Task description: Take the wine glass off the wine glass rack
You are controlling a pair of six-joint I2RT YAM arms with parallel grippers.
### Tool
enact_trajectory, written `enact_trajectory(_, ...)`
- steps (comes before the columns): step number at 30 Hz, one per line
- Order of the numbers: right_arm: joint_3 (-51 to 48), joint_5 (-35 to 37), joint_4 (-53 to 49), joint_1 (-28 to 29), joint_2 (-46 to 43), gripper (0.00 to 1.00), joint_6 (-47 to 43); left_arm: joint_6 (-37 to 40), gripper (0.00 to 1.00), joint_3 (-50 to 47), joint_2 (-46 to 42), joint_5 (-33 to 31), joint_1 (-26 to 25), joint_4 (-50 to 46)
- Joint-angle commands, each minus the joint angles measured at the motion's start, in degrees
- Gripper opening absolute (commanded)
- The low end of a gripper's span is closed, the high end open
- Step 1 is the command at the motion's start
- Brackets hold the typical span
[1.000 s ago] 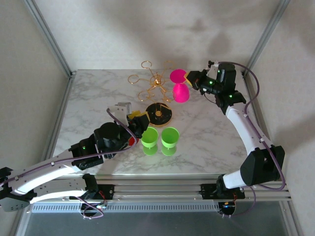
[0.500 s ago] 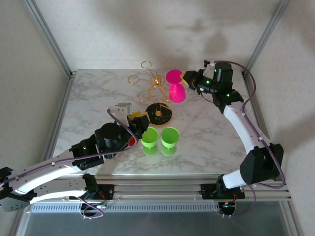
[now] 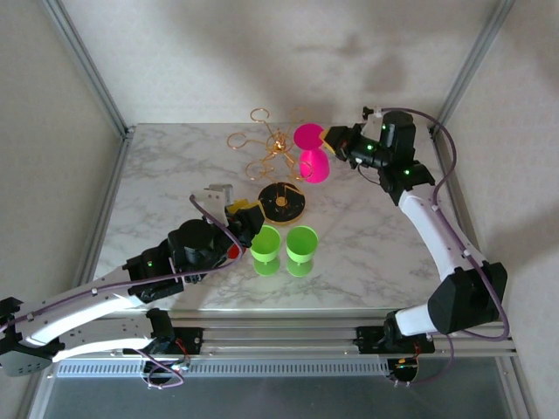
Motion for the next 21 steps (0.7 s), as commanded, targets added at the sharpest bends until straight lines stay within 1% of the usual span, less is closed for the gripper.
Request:
enact_trajectory(1, -1.4, 0.3, -0.1, 0.3, -3.4, 0.0, -1.2, -0.6, 0.41, -0.4, -0.7, -0.8, 0.5, 1.3)
enact_trajectory(12, -5.3, 0.2, -1.9, 0.4, -8.6, 0.0, -1.1, -0.1, 0.41, -0.2, -0.7, -0.9, 0.4, 1.3)
enact_trajectory(18, -7.6, 0.9, -4.3, 0.4, -12.2, 0.0, -2.0, -0.3, 0.41, 0.0, -0.8, -0.6, 0.5, 0.9)
enact_trajectory(21, -8.8, 1.8, -7.2, 0.4, -14.8, 0.0, -3.2, -0.6, 0.41, 0.7, -0.5, -0.6, 0.5, 0.0)
